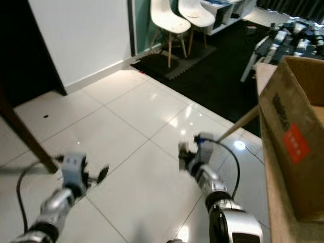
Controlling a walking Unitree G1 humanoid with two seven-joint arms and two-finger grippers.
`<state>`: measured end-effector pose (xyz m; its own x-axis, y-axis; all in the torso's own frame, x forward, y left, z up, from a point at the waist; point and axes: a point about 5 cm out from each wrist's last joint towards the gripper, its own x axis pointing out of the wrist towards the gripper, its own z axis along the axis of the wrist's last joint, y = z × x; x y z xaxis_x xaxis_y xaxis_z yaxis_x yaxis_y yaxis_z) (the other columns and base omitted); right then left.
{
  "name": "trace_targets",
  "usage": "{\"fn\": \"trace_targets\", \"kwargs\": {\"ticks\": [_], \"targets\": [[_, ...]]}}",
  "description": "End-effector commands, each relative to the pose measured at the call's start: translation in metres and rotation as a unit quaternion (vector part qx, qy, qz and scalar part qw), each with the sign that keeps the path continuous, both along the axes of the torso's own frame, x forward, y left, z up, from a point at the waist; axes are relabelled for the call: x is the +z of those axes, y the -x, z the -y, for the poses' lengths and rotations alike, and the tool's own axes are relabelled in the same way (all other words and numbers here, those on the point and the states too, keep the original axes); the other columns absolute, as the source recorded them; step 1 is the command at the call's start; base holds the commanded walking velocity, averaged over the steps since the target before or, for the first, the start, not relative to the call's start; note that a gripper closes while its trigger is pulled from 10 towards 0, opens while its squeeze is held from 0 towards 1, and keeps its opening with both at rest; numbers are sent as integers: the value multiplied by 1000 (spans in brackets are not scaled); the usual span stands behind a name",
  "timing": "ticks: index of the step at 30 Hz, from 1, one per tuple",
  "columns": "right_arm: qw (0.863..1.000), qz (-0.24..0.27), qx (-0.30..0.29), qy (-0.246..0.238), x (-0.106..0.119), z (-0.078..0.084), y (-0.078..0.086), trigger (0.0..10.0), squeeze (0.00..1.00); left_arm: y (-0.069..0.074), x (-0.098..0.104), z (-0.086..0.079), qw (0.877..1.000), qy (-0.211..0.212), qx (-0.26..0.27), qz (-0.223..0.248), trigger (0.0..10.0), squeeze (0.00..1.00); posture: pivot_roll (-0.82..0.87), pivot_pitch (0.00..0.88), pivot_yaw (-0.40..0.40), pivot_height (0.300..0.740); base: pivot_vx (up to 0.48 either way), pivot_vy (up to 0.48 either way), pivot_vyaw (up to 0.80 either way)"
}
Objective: Picking trash to rubbish bin
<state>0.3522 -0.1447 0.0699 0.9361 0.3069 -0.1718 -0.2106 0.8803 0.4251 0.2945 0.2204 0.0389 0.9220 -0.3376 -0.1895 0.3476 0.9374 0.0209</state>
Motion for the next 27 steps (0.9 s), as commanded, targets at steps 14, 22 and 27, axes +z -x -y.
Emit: {"fn": "trace_targets", "kwargs": {"ticks": [14, 22, 27], "targets": [[949, 260, 92, -151, 132, -10, -37, 10000, 0, -6, 129, 27, 928, 99, -284, 218, 10000, 0, 114, 84, -60, 740, 0, 0, -796], [900, 341, 186, -198, 177, -27, -26, 10000, 0, 9, 173, 39, 891, 109, -350, 269, 10000, 0, 115, 85, -63, 740, 0, 0, -600], [875, 376, 223, -210, 198, -33, -17, 10000, 0, 13, 183, 40, 883, 110, -363, 276, 10000, 0, 115, 85, -63, 740, 0, 0, 0]]}}
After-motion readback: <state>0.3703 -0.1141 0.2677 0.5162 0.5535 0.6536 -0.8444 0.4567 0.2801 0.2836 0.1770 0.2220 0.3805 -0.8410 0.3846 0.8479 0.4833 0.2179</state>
